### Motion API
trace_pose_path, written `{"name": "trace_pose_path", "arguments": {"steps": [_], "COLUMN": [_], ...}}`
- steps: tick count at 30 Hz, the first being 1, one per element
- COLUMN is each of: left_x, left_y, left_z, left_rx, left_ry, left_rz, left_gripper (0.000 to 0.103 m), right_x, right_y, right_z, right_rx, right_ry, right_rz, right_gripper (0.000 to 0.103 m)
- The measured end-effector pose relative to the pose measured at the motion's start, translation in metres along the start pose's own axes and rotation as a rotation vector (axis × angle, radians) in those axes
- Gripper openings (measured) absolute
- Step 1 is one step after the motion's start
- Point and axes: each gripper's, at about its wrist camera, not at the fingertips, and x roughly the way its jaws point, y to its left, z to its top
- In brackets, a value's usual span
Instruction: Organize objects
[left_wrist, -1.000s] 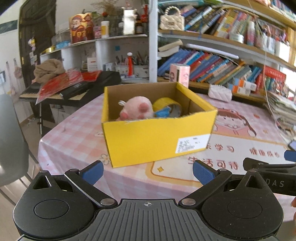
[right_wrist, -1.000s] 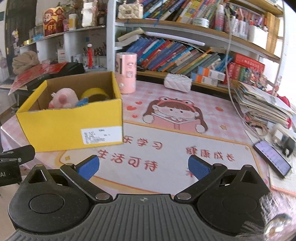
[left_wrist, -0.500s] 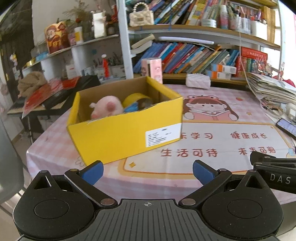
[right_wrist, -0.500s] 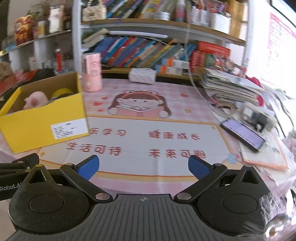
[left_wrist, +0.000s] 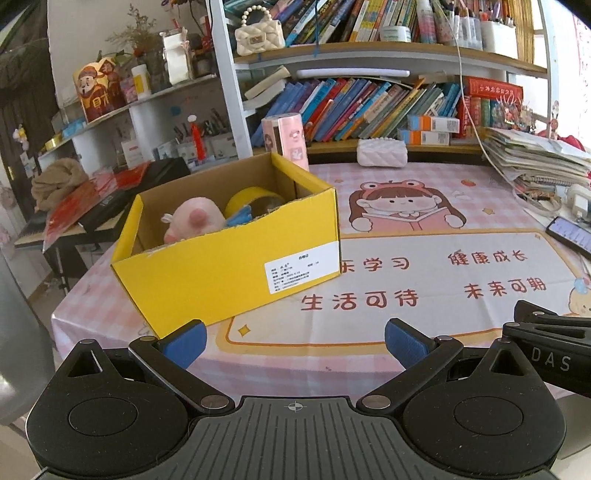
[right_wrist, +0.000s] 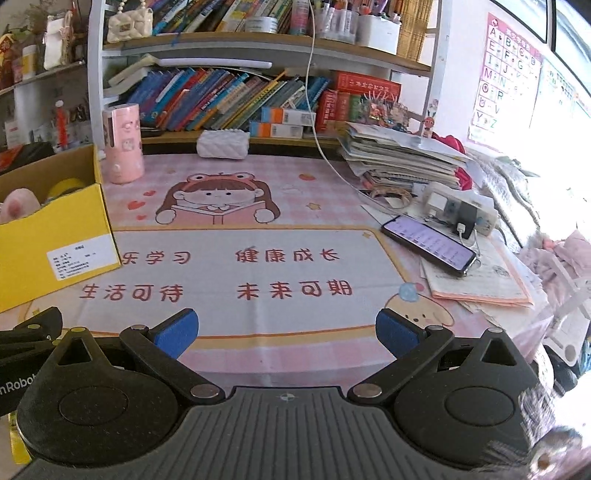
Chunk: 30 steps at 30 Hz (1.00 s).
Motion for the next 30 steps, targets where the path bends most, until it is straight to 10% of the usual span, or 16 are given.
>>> {"name": "trace_pose_path", "arguments": {"steps": [30], "left_x": [0.002], "left_y": [-0.014], "left_z": [-0.001], "left_rx": [-0.010], "left_ry": [0.046], "left_rz": [0.035], "left_gripper": [0.103], "right_x": [0.005], "right_y": [-0.005], "right_z": [-0.001], "right_rx": [-0.008], "right_ry": [0.035], "right_rz": [-0.035], "right_gripper": [0.103]}}
